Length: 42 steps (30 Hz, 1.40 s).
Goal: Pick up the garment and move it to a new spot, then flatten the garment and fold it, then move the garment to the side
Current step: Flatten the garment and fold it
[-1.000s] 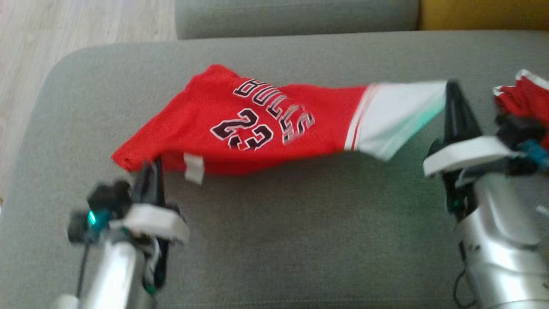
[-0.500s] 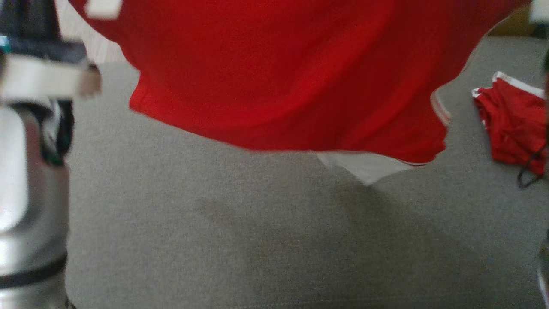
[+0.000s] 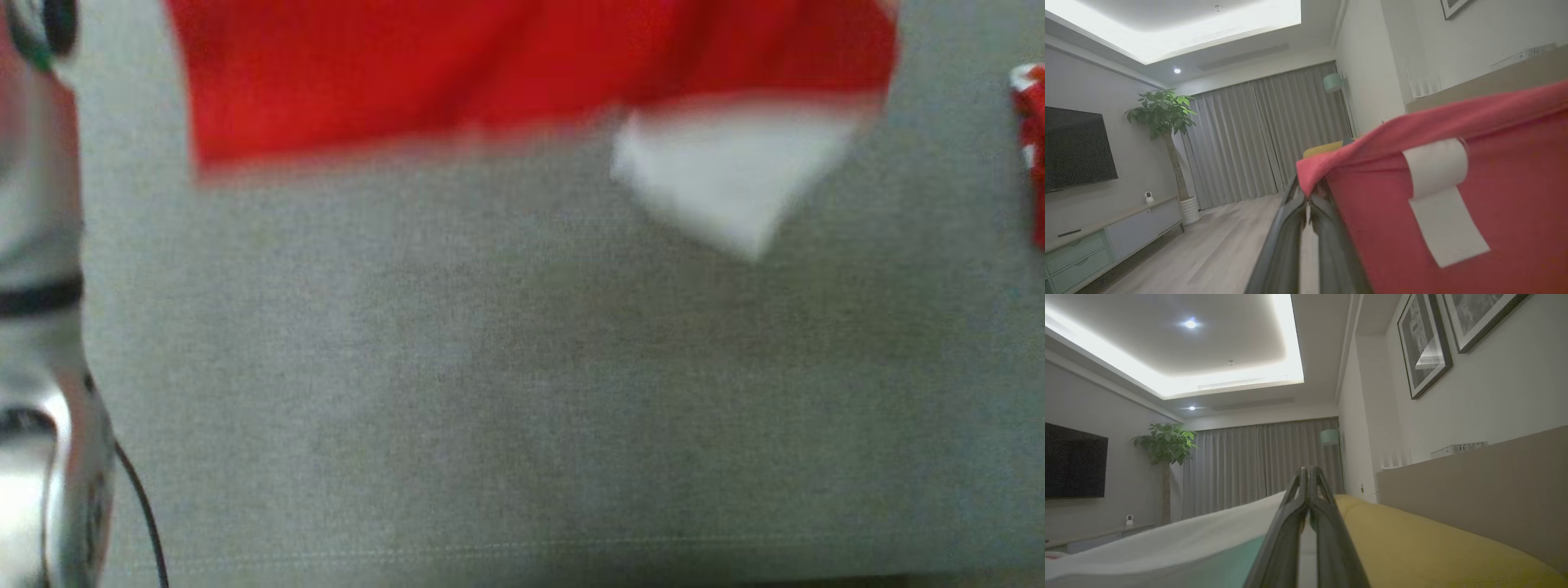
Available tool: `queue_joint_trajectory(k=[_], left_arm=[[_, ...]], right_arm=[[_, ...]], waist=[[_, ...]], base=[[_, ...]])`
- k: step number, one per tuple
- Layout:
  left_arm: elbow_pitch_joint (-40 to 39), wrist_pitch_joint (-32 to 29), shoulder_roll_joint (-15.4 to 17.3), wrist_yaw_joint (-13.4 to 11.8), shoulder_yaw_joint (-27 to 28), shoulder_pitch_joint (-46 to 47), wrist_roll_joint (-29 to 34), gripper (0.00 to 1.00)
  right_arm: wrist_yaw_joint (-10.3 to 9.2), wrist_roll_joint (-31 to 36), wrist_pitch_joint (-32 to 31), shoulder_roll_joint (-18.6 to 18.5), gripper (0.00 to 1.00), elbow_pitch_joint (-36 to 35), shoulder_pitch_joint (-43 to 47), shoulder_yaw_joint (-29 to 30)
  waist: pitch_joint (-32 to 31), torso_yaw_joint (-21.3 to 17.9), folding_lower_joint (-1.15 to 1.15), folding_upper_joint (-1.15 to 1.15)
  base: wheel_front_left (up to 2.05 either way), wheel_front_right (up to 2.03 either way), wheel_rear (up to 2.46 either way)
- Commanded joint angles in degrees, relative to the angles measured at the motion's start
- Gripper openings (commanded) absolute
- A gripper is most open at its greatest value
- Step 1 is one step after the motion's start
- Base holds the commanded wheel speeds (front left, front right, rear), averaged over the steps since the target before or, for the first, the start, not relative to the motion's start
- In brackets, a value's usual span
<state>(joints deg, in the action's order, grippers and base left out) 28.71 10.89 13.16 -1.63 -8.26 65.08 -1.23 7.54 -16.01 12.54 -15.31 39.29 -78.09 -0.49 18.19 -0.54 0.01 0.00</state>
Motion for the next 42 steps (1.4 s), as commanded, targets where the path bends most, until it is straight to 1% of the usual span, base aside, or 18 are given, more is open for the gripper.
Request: queue_joint_trajectory(k=[1, 3, 5, 7, 8, 10, 14, 17, 21, 25, 29, 32, 35, 42], left_arm=[[-0.4, 1.6, 2.1, -1.2, 1.9, 5.8, 0.5, 0.0], [2.0, 3.1, 1.6, -2.0, 2.0, 8.8, 0.6, 0.0], [4.7, 3.6, 1.2, -2.2, 2.2, 9.8, 0.1, 0.0], [7.3, 3.9, 1.0, -1.9, 2.2, 8.6, -0.5, 0.0], [7.3, 3.9, 1.0, -1.9, 2.2, 8.6, -0.5, 0.0], [9.7, 4.0, 0.5, -1.9, 2.6, 6.0, -1.5, 0.0], [11.5, 4.1, -1.6, -1.9, 3.1, -3.2, -3.3, 0.0], [11.1, 4.1, -4.1, -2.8, 5.1, -12.1, -5.7, 0.0], [9.2, 4.1, -7.2, -4.0, 7.1, -24.0, -7.3, 0.0], [6.6, 4.1, -9.1, -4.8, 8.8, -33.9, -8.4, 0.0], [4.2, 4.1, -9.9, -5.1, 10.6, -42.1, -9.9, 0.0], [3.2, 4.1, -10.1, -4.5, 11.1, -47.3, -10.1, 0.0], [2.2, 4.1, -10.2, -4.2, 11.2, -52.0, -10.3, 0.0], [-3.5, 4.1, -10.3, -5.4, 8.6, -63.6, -12.8, 0.0]], right_arm=[[-0.05, 1.8, 1.4, 0.8, 0.0, -0.8, -5.8, 2.3], [-0.05, 4.3, 2.1, 1.0, 0.0, 0.9, -9.0, 4.5], [-0.05, 5.2, 2.4, 1.4, 0.0, 2.1, -9.9, 6.0], [-0.05, 5.0, 2.4, 1.5, 0.0, 1.9, -8.7, 7.2], [-0.05, 5.0, 2.4, 1.5, 0.0, 1.9, -8.7, 7.2], [-0.05, 4.0, 2.4, 1.2, 0.0, 1.8, -5.5, 7.3], [-0.05, -0.9, 2.4, 0.2, 0.0, 2.2, 4.8, 4.0], [-0.05, -7.8, 2.3, 0.7, 0.0, 0.3, 14.9, 0.9], [-0.05, -16.9, 1.0, 0.7, 0.0, -4.7, 29.5, -3.8], [-0.05, -21.7, 0.4, 0.2, 0.0, -10.2, 42.0, -7.6], [-0.05, -24.3, -0.8, 0.2, 0.0, -14.9, 52.1, -9.9], [-0.05, -25.3, -1.9, 0.1, 0.0, -17.6, 58.6, -10.1], [-0.05, -25.6, -3.4, 0.0, 0.0, -19.6, 64.0, -8.9], [-0.05, -24.8, -9.8, 0.1, 0.0, -25.3, 75.1, -6.4]], waist=[[3.3, 0.2, -0.01, 0.0], [3.9, 0.1, -0.01, 0.0], [3.9, -0.2, -0.01, 0.0], [3.9, -0.8, -0.01, 0.0], [3.9, -0.8, -0.01, 0.0], [3.8, -1.1, -0.01, 0.0], [2.9, -1.9, -0.01, 0.0], [1.9, -2.8, -0.01, 0.0], [0.1, -4.4, -0.01, 0.0], [-2.5, -5.9, -0.01, 0.0], [-5.8, -6.6, -0.01, 0.0], [-8.5, -6.7, -0.01, 0.0], [-11.1, -6.8, -0.01, 0.0], [-16.2, -6.7, -0.01, 0.0]], base=[[0.0, 0.0, 0.0], [0.0, 0.0, 0.0], [0.0, 0.0, 0.0], [0.0, 0.0, 0.0], [0.0, 0.0, 0.0], [0.0, 0.0, 0.0], [0.0, 0.0, 0.0], [0.0, 0.0, 0.0], [0.0, 0.0, 0.0], [0.0, 0.0, 0.0], [0.0, 0.0, 0.0], [0.0, 0.0, 0.0], [0.0, 0.0, 0.0], [0.0, 0.0, 0.0]])
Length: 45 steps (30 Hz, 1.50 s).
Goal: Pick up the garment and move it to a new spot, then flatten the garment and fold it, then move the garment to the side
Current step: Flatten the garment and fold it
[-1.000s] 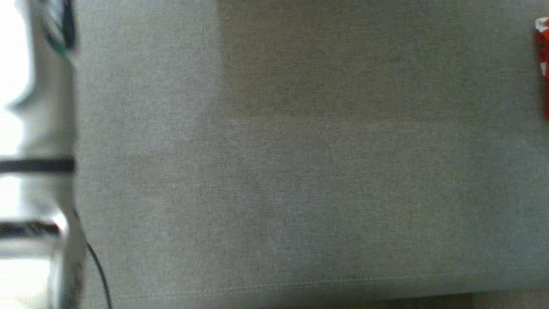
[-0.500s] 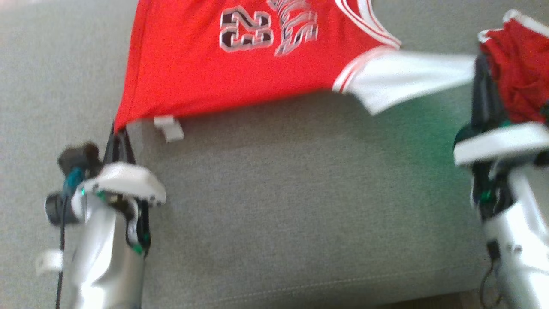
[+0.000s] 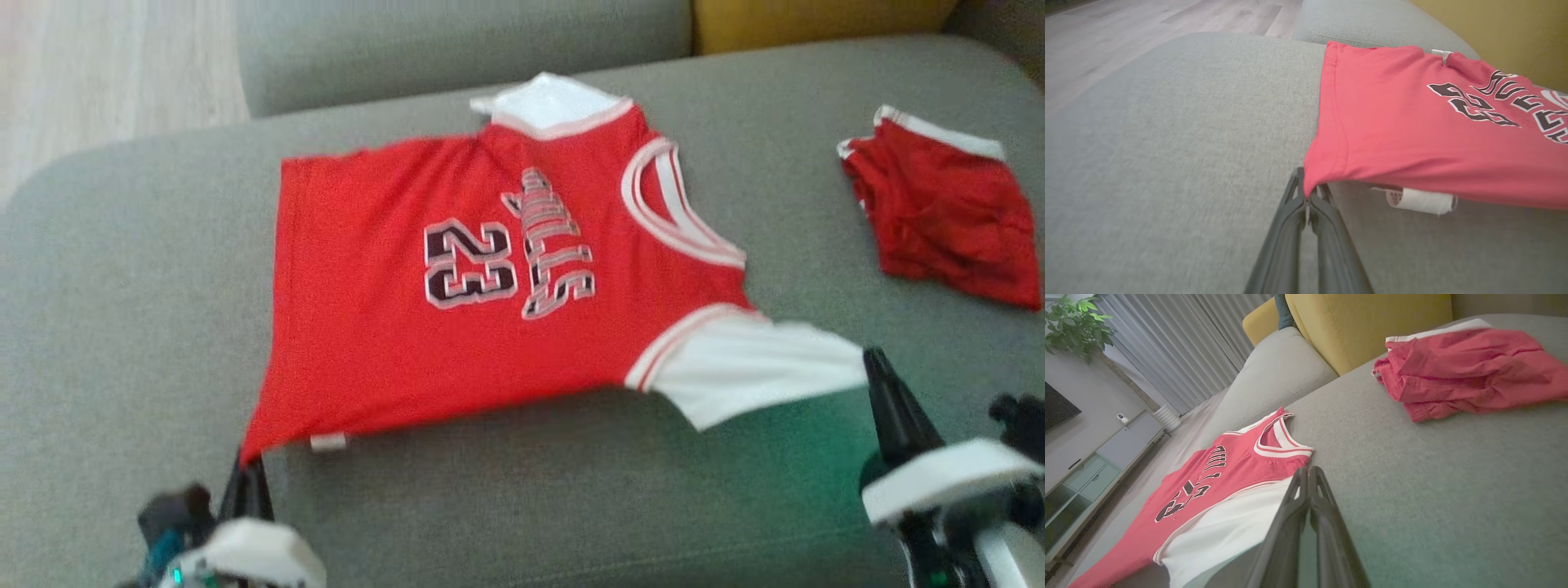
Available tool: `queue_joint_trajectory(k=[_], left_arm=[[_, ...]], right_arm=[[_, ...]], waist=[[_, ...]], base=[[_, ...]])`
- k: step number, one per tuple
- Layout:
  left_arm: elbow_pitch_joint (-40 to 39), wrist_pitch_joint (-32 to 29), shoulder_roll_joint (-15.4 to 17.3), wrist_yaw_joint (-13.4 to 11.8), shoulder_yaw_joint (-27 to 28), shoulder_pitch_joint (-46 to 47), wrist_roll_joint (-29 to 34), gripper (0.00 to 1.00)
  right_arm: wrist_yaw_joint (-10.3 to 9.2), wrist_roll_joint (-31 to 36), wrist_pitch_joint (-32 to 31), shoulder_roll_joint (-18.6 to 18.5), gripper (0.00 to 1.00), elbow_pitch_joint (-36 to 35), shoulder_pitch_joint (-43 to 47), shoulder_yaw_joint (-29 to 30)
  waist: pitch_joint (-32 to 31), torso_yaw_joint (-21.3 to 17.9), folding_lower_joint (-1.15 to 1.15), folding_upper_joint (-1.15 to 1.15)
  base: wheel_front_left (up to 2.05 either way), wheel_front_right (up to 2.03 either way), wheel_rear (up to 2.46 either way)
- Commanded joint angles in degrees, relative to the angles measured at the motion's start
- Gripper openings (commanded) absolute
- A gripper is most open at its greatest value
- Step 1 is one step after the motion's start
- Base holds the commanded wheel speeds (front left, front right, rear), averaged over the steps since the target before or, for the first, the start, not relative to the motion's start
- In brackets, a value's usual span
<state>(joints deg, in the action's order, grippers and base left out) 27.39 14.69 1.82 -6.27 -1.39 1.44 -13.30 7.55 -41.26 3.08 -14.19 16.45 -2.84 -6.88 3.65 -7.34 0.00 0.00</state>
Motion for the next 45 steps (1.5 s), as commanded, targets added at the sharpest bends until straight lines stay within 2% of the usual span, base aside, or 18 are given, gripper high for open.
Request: queue_joint_trajectory(k=[1, 6, 13, 17, 25, 32, 33, 34, 35, 36, 45], left_arm=[[-3.2, 0.3, 1.1, -1.0, 1.3, -1.6, -1.0, 0.0], [-7.6, 0.3, 1.1, -2.3, -1.9, -5.8, -2.6, 0.0], [-7.0, 0.3, 1.1, -1.7, -4.3, 0.5, 0.1, 0.0], [-4.4, 0.3, 1.1, -0.6, -5.8, 7.3, 1.9, 0.0], [6.3, 0.3, 1.1, 0.9, -6.3, 21.3, 3.4, 0.0], [12.5, 0.3, 1.1, 1.7, -5.5, 28.1, 3.8, 0.0], [12.8, 0.3, 1.1, 1.7, -5.6, 28.5, 4.0, 0.11], [13.0, 0.3, 1.1, 1.8, -5.6, 28.7, 4.1, 0.85], [13.1, 0.3, 1.1, 1.8, -5.6, 28.7, 3.8, 1.0], [13.1, 0.3, 1.1, 1.8, -5.6, 28.5, 3.6, 1.0], [10.0, 0.3, 1.1, 1.5, -7.2, 22.9, -1.9, 1.0]], right_arm=[[-0.06, 0.7, -1.1, -0.9, 0.0, -3.6, 1.2, 0.6], [-0.06, 3.0, -4.2, 0.9, 0.0, -9.6, 5.5, 4.8], [-0.06, 7.9, -4.3, 3.1, 0.0, -9.7, -0.9, 5.3], [-0.06, 10.2, -2.9, 3.5, 0.0, -5.7, -8.3, 5.2], [-0.06, 13.0, 0.6, 2.8, 0.0, 6.8, -23.1, 4.6], [-0.06, 15.9, 5.4, 2.4, 0.0, 19.2, -32.1, 4.3], [-0.06, 15.9, 6.2, 2.6, 0.0, 20.5, -33.0, 4.2], [-0.06, 15.8, 6.8, 2.8, 0.0, 21.7, -33.7, 3.7], [-0.06, 15.5, 7.3, 3.1, 0.83, 22.6, -34.3, 2.9], [-0.06, 14.9, 7.8, 3.3, 1.0, 23.4, -34.6, 2.3], [-0.06, 14.5, 11.6, 2.1, 1.0, 25.1, -31.8, -1.6]], waist=[[-2.0, 0.2, 0.0, 0.0], [-2.3, 1.6, 0.0, 0.0], [0.7, 3.0, 0.0, 0.0], [3.5, 4.0, 0.0, 0.0], [9.8, 5.3, 0.0, 0.0], [12.6, 6.0, 0.0, 0.0], [12.7, 6.1, 0.0, 0.0], [12.7, 6.2, 0.0, 0.0], [12.7, 6.2, 0.0, 0.0], [12.6, 6.2, 0.0, 0.0], [11.3, 6.2, 0.0, 0.0]], base=[[0.0, 0.0, 0.0], [0.0, 0.0, 0.0], [0.0, 0.0, 0.0], [0.0, 0.0, 0.0], [0.0, 0.0, 0.0], [0.0, 0.0, 0.0], [0.0, 0.0, 0.0], [0.0, 0.0, 0.0], [0.0, 0.0, 0.0], [0.0, 0.0, 0.0], [0.0, 0.0, 0.0]])
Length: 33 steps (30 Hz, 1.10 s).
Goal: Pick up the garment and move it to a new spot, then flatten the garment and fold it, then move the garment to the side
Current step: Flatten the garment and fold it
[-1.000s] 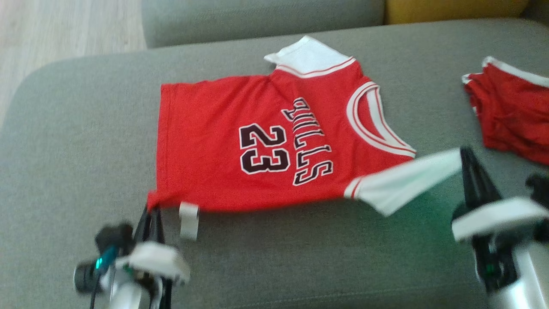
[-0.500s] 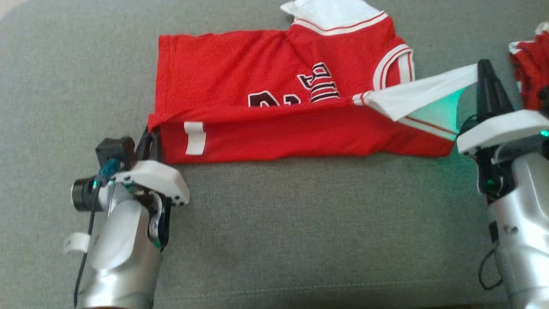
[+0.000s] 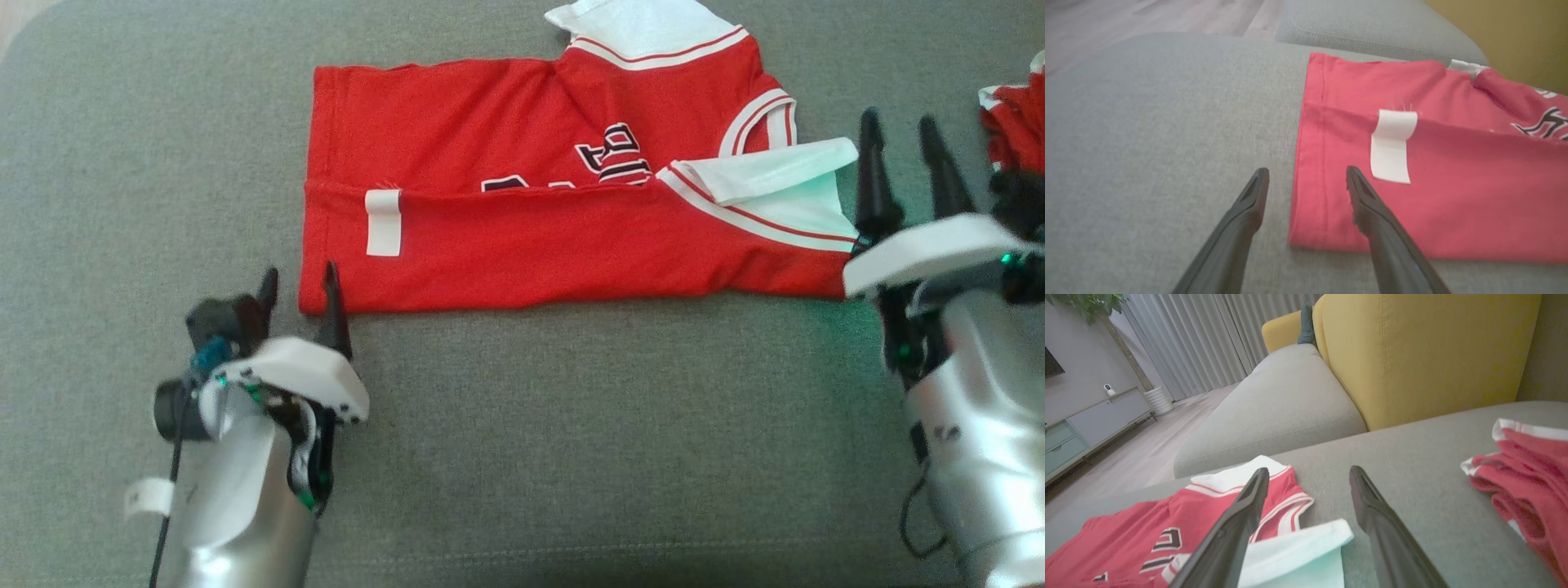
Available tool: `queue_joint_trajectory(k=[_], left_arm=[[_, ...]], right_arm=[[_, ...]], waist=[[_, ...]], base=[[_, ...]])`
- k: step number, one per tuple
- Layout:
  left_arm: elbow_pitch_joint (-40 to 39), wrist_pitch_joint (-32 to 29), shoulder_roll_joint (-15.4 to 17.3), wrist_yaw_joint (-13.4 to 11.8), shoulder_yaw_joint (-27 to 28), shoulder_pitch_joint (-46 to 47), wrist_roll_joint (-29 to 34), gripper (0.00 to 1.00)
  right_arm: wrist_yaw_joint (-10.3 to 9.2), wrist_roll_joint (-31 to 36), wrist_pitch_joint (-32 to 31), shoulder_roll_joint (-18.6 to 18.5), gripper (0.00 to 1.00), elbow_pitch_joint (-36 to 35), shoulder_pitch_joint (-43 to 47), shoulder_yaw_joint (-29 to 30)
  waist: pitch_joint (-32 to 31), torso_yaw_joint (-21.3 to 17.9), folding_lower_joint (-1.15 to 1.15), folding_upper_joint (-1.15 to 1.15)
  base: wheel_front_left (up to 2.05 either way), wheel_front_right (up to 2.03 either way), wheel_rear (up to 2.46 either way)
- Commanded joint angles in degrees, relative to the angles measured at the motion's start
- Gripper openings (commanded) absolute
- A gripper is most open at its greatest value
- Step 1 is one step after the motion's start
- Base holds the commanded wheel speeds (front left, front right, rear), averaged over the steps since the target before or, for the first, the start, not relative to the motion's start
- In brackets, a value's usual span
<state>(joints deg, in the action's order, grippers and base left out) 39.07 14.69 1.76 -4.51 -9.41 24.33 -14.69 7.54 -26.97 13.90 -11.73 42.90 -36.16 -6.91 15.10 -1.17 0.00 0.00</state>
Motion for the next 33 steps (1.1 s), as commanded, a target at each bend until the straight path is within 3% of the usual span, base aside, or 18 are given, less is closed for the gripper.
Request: queue_joint_trajectory(k=[1, 15, 17, 18, 19, 20, 21, 22, 33], left_arm=[[-1.5, 0.3, 1.1, -0.3, 0.4, -0.3, -1.2, 1.0], [7.8, 0.3, 1.1, 0.2, -3.8, 1.7, -5.1, 0.97], [10.2, 0.3, 1.1, 0.6, -4.9, 2.1, -5.9, 0.64], [11.0, 0.3, 1.1, 0.8, -5.3, 2.4, -6.4, 0.41], [11.7, 0.3, 1.1, 0.9, -6.0, 2.7, -6.3, 0.0], [12.3, 0.3, 1.1, 1.0, -6.6, 2.9, -6.4, 0.0], [12.6, 0.3, 1.1, 1.1, -6.9, 2.9, -6.9, 0.0], [12.9, 0.3, 1.1, 1.1, -7.4, 3.0, -6.9, 0.0], [10.5, 0.3, 1.1, 0.0, -5.3, -3.7, -7.1, 0.0]], right_arm=[[-0.05, 0.2, 0.8, -0.4, 1.0, -1.1, 2.4, -2.0], [-0.05, 5.4, -6.0, -0.8, 1.0, 4.1, 5.9, -6.7], [-0.05, 5.9, -8.1, -0.7, 1.0, 4.6, 6.1, -7.7], [-0.05, 5.9, -9.2, -0.6, 1.0, 4.9, 6.2, -8.2], [-0.05, 5.8, -10.3, -0.7, 0.95, 5.1, 6.3, -8.8], [-0.05, 5.5, -11.2, -0.7, 0.56, 5.2, 6.5, -9.4], [-0.05, 5.4, -11.9, -0.9, 0.05, 5.2, 6.7, -9.9], [-0.05, 5.2, -12.2, -1.0, 0.0, 5.0, 6.8, -10.2], [-0.05, -0.1, -10.6, -1.1, 0.0, 3.4, 11.5, -9.8]], waist=[[-0.2, 0.0, 0.0, 0.0], [1.4, -0.4, 0.0, 0.0], [1.5, -0.3, 0.0, 0.0], [1.6, -0.2, 0.0, 0.0], [1.6, -0.1, 0.0, 0.0], [1.6, 0.0, 0.0, 0.0], [1.5, 0.1, 0.0, 0.0], [1.3, 0.2, 0.0, 0.0], [-5.7, 0.7, 0.0, 0.0]], base=[[0.0, 0.0, 0.0], [0.0, 0.0, 0.0], [0.0, 0.0, 0.0], [0.0, 0.0, 0.0], [0.0, 0.0, 0.0], [0.0, 0.0, 0.0], [0.0, 0.0, 0.0], [0.0, 0.0, 0.0], [0.0, 0.0, 0.0]])
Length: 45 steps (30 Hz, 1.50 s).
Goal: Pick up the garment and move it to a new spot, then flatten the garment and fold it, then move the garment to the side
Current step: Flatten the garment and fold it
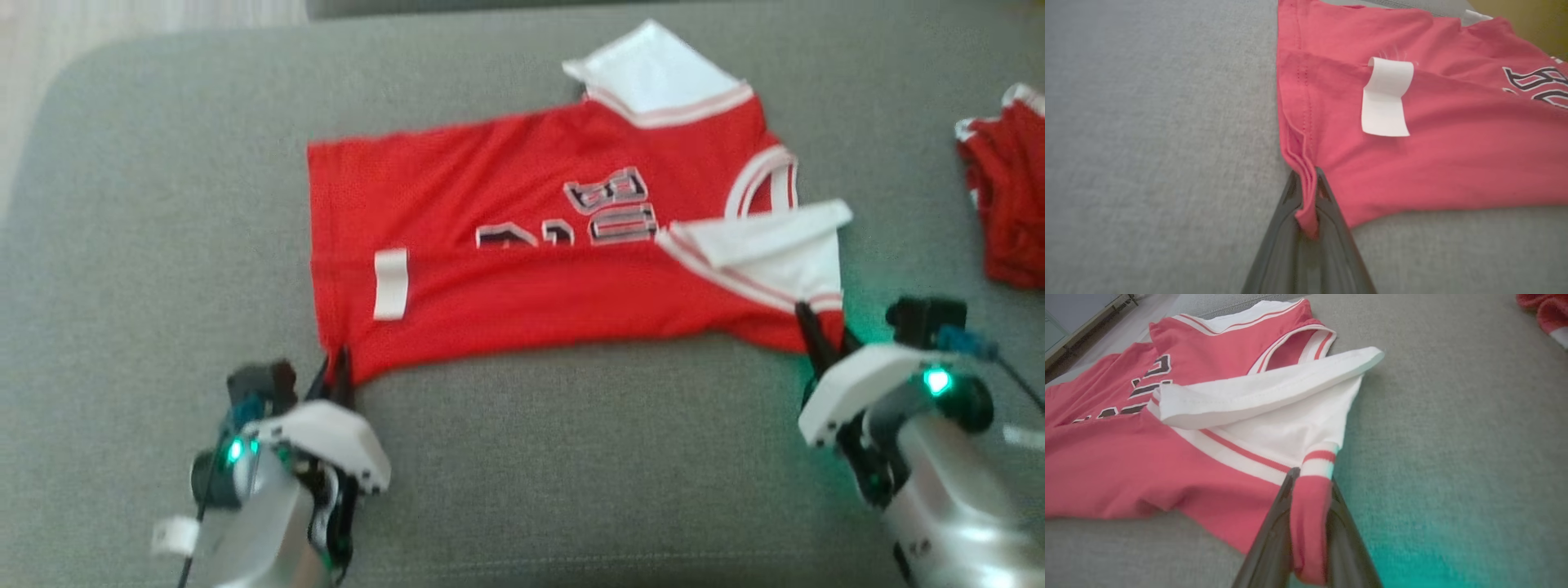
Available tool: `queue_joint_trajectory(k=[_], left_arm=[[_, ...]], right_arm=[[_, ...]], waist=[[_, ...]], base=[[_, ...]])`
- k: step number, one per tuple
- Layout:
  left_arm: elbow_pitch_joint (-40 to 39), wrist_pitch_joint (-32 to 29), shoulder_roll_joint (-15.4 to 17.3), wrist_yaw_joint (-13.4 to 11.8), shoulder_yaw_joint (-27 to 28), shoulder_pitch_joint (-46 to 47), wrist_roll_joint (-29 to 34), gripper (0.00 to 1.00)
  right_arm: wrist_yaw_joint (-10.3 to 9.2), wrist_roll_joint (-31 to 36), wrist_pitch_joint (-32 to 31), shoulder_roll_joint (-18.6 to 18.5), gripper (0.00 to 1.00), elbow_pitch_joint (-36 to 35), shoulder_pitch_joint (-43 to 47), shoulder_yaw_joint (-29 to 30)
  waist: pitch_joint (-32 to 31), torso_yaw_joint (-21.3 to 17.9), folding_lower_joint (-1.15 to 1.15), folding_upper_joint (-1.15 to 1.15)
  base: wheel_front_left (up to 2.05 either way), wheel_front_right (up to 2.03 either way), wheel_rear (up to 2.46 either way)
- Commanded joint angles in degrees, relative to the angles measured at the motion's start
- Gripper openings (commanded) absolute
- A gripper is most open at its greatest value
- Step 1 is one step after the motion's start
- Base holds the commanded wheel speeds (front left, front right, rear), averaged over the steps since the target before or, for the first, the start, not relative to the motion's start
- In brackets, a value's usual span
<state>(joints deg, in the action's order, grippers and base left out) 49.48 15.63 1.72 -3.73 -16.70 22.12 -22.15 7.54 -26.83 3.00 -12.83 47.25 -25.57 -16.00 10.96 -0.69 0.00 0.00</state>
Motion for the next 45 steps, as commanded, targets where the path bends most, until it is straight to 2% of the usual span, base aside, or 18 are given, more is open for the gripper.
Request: queue_joint_trajectory(k=[1, 10, 11, 12, 13, 19, 24, 28, 35, 45], left_arm=[[-0.4, -0.6, 1.2, -0.9, 2.5, -2.5, 0.6, 0.0], [-4.8, -0.6, 2.0, -0.9, 6.4, -9.8, 3.0, 0.0], [-5.7, -0.6, 2.1, -0.9, 6.6, -9.9, 3.4, 0.0], [-6.4, -0.6, 2.2, -0.8, 6.6, -9.8, 4.0, 0.75], [-6.9, -0.6, 2.2, -0.7, 6.7, -9.5, 4.3, 1.0], [-7.4, -1.2, 3.6, 0.3, 5.8, -2.3, 6.6, 1.0], [-4.9, -7.2, 6.2, 2.8, 4.6, 7.9, 7.4, 1.0], [-2.6, -12.3, 8.3, 5.7, 3.9, 14.9, 7.2, 1.0], [1.6, -20.0, 10.3, 9.6, 2.8, 24.8, 5.4, 1.0], [6.3, -23.4, 11.7, 10.6, 0.2, 30.6, 5.5, 1.0]], right_arm=[[-0.05, -0.8, 0.3, 0.0, 0.0, -1.3, 1.8, -0.7], [-0.05, -4.5, -0.3, -1.1, 0.0, -6.3, 9.0, 0.6], [-0.05, -4.4, -0.3, -1.2, 0.51, -6.9, 9.3, 1.0], [-0.05, -4.5, -0.2, -1.1, 1.0, -7.6, 9.4, 1.7], [-0.05, -4.4, 0.0, -1.1, 1.0, -8.3, 9.1, 2.5], [-0.05, -0.6, -0.6, -1.6, 1.0, -11.7, 4.5, 5.0], [-0.05, 2.4, -2.7, -1.7, 1.0, -13.5, -0.9, 4.9], [-0.05, 3.8, -4.0, -1.7, 1.0, -14.4, -5.6, 3.9], [-0.05, 4.9, -5.3, -2.2, 1.0, -14.5, -13.0, 1.3], [-0.05, 4.9, -5.8, -4.1, 1.0, -12.9, -20.6, -3.0]], waist=[[-2.4, 0.3, 0.0, 0.0], [-7.0, 1.3, 0.0, 0.0], [-7.0, 1.4, 0.0, 0.0], [-6.7, 1.5, 0.0, 0.0], [-6.4, 1.7, 0.0, 0.0], [-3.8, 2.3, 0.0, 0.0], [-1.4, 2.4, 0.0, 0.0], [1.2, 1.8, 0.0, 0.0], [6.5, 0.8, 0.0, 0.0], [11.5, 0.8, 0.0, 0.0]], base=[[0.0, 0.0, 0.0], [0.0, 0.0, 0.0], [0.0, 0.0, 0.0], [0.0, 0.0, 0.0], [0.0, 0.0, 0.0], [0.0, 0.0, 0.0], [0.0, 0.0, 0.0], [0.0, 0.0, 0.0], [0.0, 0.0, 0.0], [0.0, 0.0, 0.0]])
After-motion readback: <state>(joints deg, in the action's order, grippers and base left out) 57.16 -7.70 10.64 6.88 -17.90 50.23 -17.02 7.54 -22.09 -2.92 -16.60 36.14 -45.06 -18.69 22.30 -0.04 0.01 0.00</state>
